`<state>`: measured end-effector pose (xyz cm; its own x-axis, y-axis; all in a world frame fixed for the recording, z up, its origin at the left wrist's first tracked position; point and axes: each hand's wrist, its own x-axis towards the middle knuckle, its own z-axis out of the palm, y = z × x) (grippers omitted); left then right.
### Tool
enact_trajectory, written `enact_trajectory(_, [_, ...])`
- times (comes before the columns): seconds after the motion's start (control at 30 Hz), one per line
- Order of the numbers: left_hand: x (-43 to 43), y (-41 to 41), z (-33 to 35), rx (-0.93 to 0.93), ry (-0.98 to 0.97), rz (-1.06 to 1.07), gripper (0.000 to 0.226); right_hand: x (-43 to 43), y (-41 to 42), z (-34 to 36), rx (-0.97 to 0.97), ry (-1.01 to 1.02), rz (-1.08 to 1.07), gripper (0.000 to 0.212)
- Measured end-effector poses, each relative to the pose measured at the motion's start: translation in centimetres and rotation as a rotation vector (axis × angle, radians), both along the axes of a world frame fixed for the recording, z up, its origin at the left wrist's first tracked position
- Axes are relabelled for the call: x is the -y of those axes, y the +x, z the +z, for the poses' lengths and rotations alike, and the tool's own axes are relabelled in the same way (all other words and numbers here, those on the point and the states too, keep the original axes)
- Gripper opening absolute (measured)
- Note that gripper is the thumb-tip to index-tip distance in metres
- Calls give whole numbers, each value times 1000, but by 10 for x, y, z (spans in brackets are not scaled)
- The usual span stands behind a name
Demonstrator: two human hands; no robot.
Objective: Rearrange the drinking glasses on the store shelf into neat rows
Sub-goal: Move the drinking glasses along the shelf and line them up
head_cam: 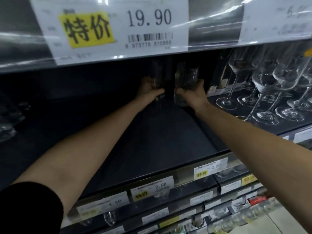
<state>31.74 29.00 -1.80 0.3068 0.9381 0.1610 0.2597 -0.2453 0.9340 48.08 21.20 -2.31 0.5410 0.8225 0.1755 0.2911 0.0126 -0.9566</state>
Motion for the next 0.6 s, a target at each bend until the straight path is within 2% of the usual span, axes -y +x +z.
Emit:
enact_trajectory(0.1, [26,-38,5,-17,-6,-69,59,5,-8,-3,21,-16,64,91])
enact_trajectory(0.23, [63,-94,11,-90,-9,-62,60,26,-35,0,72,-10,228,81])
enact_trajectory(0.37, [102,-144,13,-109,-20,-12,65,50,-75,13,133,3,411,44])
enact_trajectory(0.4, [110,-156,13,-105,-24,-1,66,56,-86,17,141,10,443,40])
enact_trajectory(0.53, [138,-204,12,-94,-23,72,57,81,-133,26,129,12,577,35])
enact_trajectory(0.6, [155,-230,11,-80,-12,135,58,91,-160,26,102,11,626,41])
